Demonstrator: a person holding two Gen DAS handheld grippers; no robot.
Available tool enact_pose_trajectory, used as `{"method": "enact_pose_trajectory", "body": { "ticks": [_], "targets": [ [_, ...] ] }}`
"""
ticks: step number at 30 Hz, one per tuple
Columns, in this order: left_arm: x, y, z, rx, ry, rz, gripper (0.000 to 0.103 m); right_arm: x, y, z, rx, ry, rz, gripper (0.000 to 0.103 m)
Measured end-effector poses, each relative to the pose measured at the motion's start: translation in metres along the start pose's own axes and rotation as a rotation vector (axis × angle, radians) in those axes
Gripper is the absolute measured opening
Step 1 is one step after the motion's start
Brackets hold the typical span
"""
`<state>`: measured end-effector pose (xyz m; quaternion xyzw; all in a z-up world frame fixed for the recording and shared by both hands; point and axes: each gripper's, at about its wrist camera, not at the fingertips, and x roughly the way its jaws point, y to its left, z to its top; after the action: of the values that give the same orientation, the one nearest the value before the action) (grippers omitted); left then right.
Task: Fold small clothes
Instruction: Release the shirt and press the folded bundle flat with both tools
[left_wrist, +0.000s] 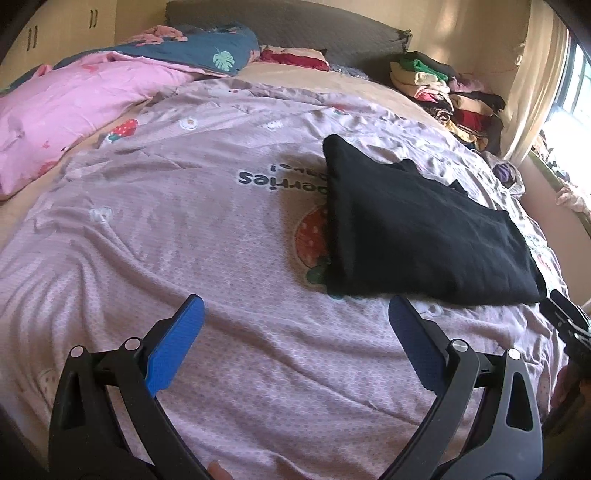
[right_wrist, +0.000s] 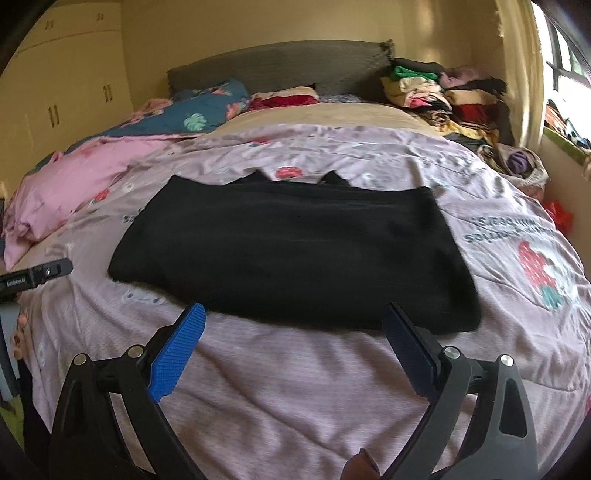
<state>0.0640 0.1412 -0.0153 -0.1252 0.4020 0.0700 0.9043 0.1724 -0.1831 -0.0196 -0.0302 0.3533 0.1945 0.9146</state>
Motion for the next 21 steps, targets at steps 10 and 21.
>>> {"method": "enact_pose_trajectory", "body": {
  "ticks": [10, 21],
  "targets": [
    [0.01, 0.02, 0.005, -0.042, 0.013, 0.022, 0.093, 0.025, 0.054, 0.008, -0.115, 0.027, 0.041, 0.096],
    [0.033, 0.019, 0.04, -0.041, 0.02, 0.059, 0.093, 0.062, 0.128, 0.016, -0.344, 0.049, 0.042, 0.096]
  ]
}}
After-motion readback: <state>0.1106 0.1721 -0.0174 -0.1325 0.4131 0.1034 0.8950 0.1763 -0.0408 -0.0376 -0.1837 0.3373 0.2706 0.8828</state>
